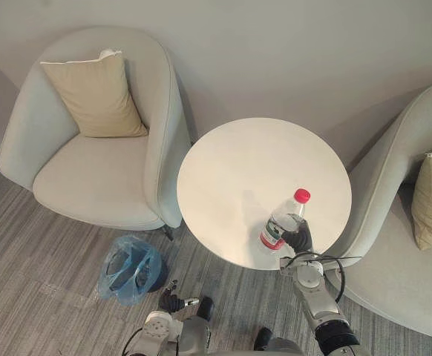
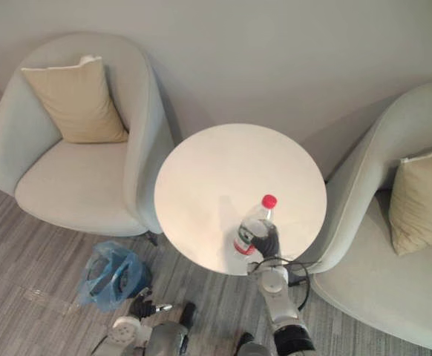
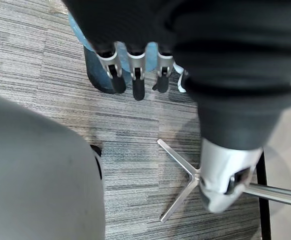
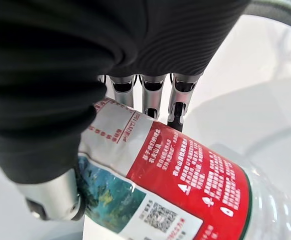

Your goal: Gather rubbish on tea table into small bin, then transfer packed bag to large trash can.

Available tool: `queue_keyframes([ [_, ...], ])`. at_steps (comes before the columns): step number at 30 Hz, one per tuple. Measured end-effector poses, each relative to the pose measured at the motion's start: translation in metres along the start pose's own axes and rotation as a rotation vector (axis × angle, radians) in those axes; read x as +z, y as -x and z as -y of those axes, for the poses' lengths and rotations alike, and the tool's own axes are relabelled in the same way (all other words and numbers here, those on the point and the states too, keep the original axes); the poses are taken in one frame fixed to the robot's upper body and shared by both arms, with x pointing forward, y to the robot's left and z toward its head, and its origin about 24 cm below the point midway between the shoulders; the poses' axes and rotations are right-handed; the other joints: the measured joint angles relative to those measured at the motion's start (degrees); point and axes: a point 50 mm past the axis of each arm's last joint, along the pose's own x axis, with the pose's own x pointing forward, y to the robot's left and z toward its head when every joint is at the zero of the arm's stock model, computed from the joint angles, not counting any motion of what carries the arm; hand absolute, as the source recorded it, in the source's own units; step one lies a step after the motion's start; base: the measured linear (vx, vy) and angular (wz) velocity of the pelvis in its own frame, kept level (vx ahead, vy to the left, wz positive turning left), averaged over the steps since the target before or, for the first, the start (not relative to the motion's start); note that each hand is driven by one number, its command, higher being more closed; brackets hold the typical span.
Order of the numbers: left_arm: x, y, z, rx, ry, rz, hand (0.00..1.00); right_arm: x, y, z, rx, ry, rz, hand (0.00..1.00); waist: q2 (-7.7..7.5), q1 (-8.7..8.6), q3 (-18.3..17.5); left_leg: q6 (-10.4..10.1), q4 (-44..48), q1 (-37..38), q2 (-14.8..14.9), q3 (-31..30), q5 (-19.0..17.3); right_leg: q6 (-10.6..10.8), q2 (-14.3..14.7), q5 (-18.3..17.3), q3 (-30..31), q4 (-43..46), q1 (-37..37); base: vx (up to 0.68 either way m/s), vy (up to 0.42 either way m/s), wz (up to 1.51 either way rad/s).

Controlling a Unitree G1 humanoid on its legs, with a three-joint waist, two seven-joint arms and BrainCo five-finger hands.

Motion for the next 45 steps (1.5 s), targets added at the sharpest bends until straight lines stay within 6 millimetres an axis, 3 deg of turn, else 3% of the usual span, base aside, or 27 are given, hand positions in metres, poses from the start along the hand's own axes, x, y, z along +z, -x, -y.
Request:
queue_keyframes([
  [8,-0.002,0.0,0.001,-0.006,-0.011,-0.007,0.0,0.013,0.017,0.013,-0.002,-0.034,0.086,1.0,-0.15,-0.45,0.08,-0.01,-0.85,2.7,0.37,1.7,0.0,-0.16,0.28,0.21,2.07,-0.73,1.41,-0.02,0.015,-0.12],
  [11,-0.003,0.001,0.001,-0.014,-0.029,-0.01,0.0,0.016,0.021,0.016,0.001,-0.033,0.112,1.0,-0.16,-1.68,0.07,-0.01,-0.89,3.18,0.89,2.58,0.0,-0.21,0.55,0.67,3.24,-0.81,1.44,-0.04,0.02,-0.18],
  [20,-0.002,0.001,0.005,-0.03,-0.066,0.0,0.0,0.029,0.033,0.02,0.002,0.011,0.194,1.0,0.15,-2.02,0.14,-0.38,-0.15,3.66,1.92,3.55,0.35,-0.73,1.36,2.03,4.17,-1.71,2.15,-0.04,0.011,-0.07],
  [23,0.001,0.001,0.007,-0.037,-0.073,0.011,0.0,0.033,0.032,0.017,0.021,0.055,0.224,1.0,0.76,-2.11,0.29,-0.13,5.97,0.39,2.06,8.41,0.63,-1.02,1.18,1.79,5.2,0.42,1.11,-0.09,0.031,-0.13],
  [24,0.003,0.0,0.008,-0.042,-0.075,0.022,0.0,0.039,0.034,0.018,0.026,0.082,0.258,1.0,1.38,-2.3,0.48,0.29,9.14,-2.02,2.18,10.4,1.34,-1.65,1.41,1.85,5.59,0.74,0.19,-0.16,0.004,0.01],
  [25,0.003,0.001,0.009,-0.051,-0.103,0.027,0.0,0.043,0.034,0.019,0.029,0.087,0.28,1.0,1.17,-2.67,0.27,-0.82,5.18,-1.92,1.92,10.95,4.51,-3.69,0.36,2.49,5.48,0.04,-1.04,-0.17,0.029,0.03],
  [26,0.003,0.001,0.01,-0.055,-0.116,0.026,0.0,0.044,0.034,0.019,0.028,0.087,0.286,1.0,0.27,-3.03,0.22,-0.77,3.06,-1.0,1.89,11.67,5.34,-3.61,-0.55,3.2,4.29,-0.17,-1.93,-0.18,0.026,0.16],
  [27,0.003,0.0,0.011,-0.062,-0.134,0.026,0.0,0.049,0.033,0.021,0.019,0.092,0.309,1.0,0.69,-3.83,0.11,3.02,12.12,-2.35,3.48,17.25,-0.37,-3.18,-1.21,3.88,3.13,0.53,-3.46,-0.14,0.022,0.21],
  [30,-0.003,0.003,0.02,-0.094,-0.179,0.006,0.0,0.047,0.033,0.025,0.003,0.12,0.309,1.0,1.63,-6.06,-0.53,0.5,17.37,2.85,9.26,27.56,-6.43,-3.31,-1.61,4.94,0.6,1.43,-4.44,-0.1,0.05,0.46],
  [32,-0.001,0.004,0.033,-0.143,-0.241,0.024,0.0,0.047,0.032,0.031,-0.033,0.128,0.307,1.0,2.23,-8.28,-0.92,0.01,15.85,5.72,14.06,34.21,-6.26,-3.02,-3.59,4.95,-4.37,4.4,-6.73,-0.16,0.17,1.12],
  [33,0.0,0.005,0.037,-0.154,-0.252,0.03,0.0,0.047,0.032,0.033,-0.043,0.13,0.307,1.0,2.26,-8.31,-0.95,-0.18,14.25,6.21,14.1,34.68,-6.03,-2.86,-4.03,4.99,-5.2,4.95,-7.46,-0.17,0.222,1.1],
  [35,0.002,0.006,0.043,-0.176,-0.277,0.045,0.0,0.046,0.03,0.037,-0.078,0.119,0.294,1.0,2.58,-8.6,-1.15,-1.79,3.12,7.61,11.06,33.66,-5.96,-0.02,-5.65,7.43,-8.8,3.66,-8.48,-0.18,0.307,1.1],
  [36,0.002,0.006,0.042,-0.174,-0.275,0.044,0.0,0.044,0.028,0.036,-0.084,0.11,0.28,1.0,2.31,-8.4,-1.21,-2.33,0.86,8.02,10.04,33.28,-5.65,0.25,-6.23,8.49,-9.6,2.84,-8.18,-0.16,0.308,0.86],
  [41,-0.005,0.005,0.027,-0.13,-0.28,0.023,0.0,0.036,0.026,-0.003,0.026,0.082,0.228,1.0,1.48,-7.67,-1.5,-1.44,-0.76,8.9,6.01,33.16,-4.84,1.74,-8.73,13.27,-9.33,-1.73,-6.01,-0.13,0.162,0.09],
  [44,-0.009,0.005,0.019,-0.094,-0.258,0.007,0.0,0.027,0.027,-0.004,0.033,0.102,0.192,1.0,1.16,-7.77,-1.48,-0.32,-2.39,8.58,4.55,31.39,-3.77,1.35,-9.83,12.55,-9.9,-0.17,-6.55,-0.11,0.045,0.27],
  [45,-0.01,0.006,0.018,-0.091,-0.263,0.003,0.0,0.019,0.029,-0.003,0.036,0.113,0.153,1.0,0.63,-8.21,-1.25,0.02,-2.98,8.53,3.85,29.38,-3.66,1.75,-10.93,8.35,-8.42,4.01,-7.43,-0.13,-0.026,0.89],
])
